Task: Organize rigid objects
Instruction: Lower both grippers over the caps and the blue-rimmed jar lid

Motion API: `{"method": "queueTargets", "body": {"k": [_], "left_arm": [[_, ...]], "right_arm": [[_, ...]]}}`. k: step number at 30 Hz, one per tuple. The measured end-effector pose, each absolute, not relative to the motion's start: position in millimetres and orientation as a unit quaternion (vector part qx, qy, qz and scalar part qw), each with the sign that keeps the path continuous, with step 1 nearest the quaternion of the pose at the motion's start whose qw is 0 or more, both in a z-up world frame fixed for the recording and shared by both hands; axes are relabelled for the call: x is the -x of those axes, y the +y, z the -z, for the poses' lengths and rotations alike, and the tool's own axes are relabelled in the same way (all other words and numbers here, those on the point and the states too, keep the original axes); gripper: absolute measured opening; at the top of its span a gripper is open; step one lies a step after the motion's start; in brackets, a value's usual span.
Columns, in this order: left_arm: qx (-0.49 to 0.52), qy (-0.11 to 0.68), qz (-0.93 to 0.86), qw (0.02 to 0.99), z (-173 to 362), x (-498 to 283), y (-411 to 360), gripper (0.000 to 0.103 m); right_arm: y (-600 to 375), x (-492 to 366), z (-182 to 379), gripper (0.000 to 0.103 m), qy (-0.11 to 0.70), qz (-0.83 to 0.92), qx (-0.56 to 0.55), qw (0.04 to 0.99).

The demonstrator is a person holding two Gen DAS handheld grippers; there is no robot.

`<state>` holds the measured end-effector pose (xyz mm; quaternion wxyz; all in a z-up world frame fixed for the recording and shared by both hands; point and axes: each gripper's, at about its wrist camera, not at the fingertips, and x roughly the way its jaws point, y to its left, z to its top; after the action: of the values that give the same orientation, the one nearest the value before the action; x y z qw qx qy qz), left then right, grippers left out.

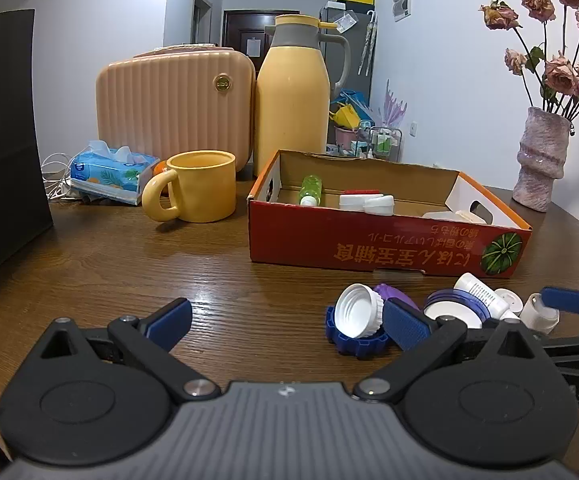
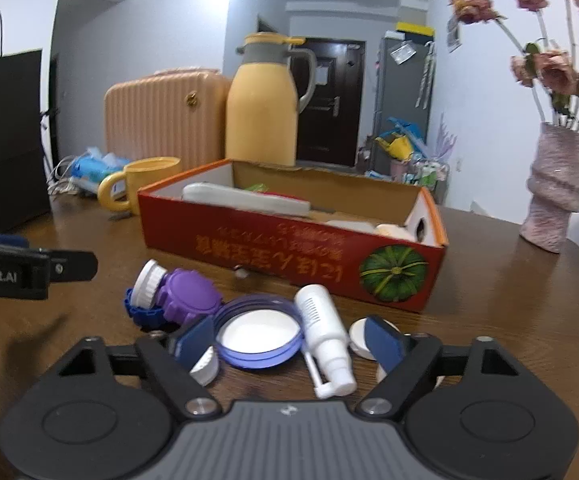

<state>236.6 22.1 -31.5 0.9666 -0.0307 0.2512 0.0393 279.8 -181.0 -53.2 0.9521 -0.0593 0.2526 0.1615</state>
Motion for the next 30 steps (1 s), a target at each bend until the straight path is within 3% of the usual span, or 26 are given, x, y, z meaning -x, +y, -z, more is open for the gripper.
{"method": "queueTargets", "body": {"k": [12,30], "left_arm": [[0.040,0.256,-0.048,0.965,33.0,-238.7,37.2,0.103],[0.048,0.264,-0.050,0.962,33.2,-239.5,43.4,0.103]], "right_arm": [[-160.3,-304.6,63.4,0.064,0.295,-0.186,0.068,0.935],[-154.7,-316.2,65.3,0.066,0.304,-0.212,0.068,0.926]]}}
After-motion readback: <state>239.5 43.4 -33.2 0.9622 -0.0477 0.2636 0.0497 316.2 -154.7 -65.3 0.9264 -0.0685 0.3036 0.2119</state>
